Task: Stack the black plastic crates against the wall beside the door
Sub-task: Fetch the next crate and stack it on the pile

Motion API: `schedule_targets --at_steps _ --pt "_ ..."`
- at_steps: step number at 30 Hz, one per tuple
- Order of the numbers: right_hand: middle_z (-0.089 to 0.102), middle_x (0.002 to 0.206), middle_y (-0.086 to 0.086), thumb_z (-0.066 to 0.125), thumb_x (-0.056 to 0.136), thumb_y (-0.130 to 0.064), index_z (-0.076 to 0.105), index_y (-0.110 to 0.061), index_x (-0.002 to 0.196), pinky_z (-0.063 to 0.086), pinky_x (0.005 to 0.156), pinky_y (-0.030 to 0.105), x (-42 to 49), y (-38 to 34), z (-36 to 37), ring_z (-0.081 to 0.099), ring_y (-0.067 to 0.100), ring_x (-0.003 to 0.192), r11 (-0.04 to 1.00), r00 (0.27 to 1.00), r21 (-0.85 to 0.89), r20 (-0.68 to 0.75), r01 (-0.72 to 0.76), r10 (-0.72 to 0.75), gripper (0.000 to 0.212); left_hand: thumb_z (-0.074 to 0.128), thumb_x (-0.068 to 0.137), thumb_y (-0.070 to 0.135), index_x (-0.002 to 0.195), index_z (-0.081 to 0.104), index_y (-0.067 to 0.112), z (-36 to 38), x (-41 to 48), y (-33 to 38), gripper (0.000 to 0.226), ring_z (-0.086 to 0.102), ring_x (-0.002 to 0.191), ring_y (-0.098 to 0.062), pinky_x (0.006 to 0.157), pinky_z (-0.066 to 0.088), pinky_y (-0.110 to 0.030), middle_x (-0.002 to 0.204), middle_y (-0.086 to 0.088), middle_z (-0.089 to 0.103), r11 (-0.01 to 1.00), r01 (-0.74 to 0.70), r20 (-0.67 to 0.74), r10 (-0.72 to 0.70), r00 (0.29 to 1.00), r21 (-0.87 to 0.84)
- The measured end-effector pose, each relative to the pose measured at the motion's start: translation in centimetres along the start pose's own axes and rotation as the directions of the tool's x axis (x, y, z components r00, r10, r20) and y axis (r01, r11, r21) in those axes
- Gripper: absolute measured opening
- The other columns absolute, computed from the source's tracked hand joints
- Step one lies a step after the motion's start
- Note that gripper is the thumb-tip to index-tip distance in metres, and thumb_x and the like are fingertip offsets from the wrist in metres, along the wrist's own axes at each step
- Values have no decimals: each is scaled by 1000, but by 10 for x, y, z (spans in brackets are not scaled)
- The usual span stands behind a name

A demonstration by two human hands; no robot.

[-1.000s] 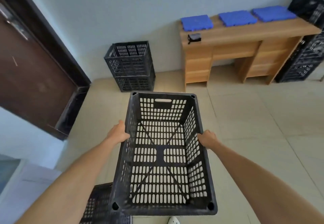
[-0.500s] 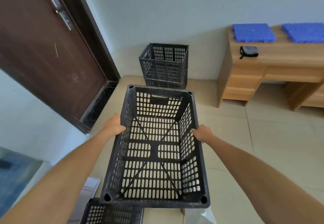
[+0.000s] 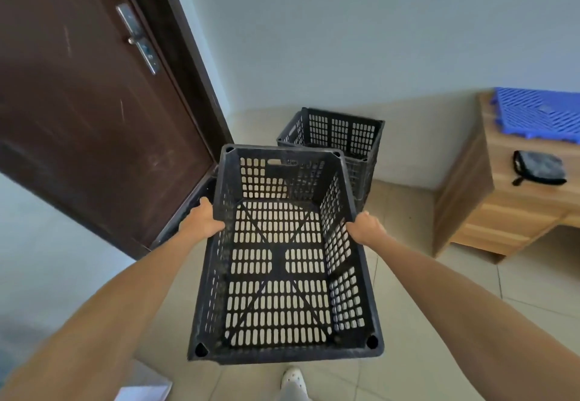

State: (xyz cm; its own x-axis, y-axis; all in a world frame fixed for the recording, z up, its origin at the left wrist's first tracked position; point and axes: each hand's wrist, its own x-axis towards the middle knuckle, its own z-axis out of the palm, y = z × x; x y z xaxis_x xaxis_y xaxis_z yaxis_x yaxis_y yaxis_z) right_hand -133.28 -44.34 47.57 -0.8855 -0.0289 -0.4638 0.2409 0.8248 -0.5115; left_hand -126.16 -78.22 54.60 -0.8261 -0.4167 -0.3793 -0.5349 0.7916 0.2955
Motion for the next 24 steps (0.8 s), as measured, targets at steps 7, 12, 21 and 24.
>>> schedule_targets --at_steps 7,12,21,24 --pt "58 122 20 54 94 -29 45 3 127 51 89 40 135 -61 -49 59 36 111 998 996 11 -71 -57 58 47 69 84 21 142 26 1 -37 158 58 75 61 92 -26 73 53 -39 104 -10 55 998 -39 34 41 999 -50" --pt "60 117 20 54 93 -27 52 4 121 50 85 38 221 -90 -98 60 37 106 996 990 -23 -111 -87 84 42 70 82 25 138 29 2 -60 266 115 73 59 90 -26 77 53 -39 104 -9 54 995 -100 54 99 994 12" --pt "61 94 15 52 95 -24 49 1 109 44 61 30 391 -129 -179 61 32 84 996 989 -13 -115 -92 90 29 70 82 21 121 37 10 -69 426 214 51 60 92 -26 84 55 -46 101 -4 52 993 -115 50 116 992 -26" --pt "48 69 6 52 94 -20 42 -5 89 33 44 28 450 -152 -206 47 20 57 998 997 -65 -76 -17 12 19 68 82 19 126 37 8 -74 469 232 55 61 89 -27 79 56 -41 97 -7 55 997 -57 44 60 997 -56"
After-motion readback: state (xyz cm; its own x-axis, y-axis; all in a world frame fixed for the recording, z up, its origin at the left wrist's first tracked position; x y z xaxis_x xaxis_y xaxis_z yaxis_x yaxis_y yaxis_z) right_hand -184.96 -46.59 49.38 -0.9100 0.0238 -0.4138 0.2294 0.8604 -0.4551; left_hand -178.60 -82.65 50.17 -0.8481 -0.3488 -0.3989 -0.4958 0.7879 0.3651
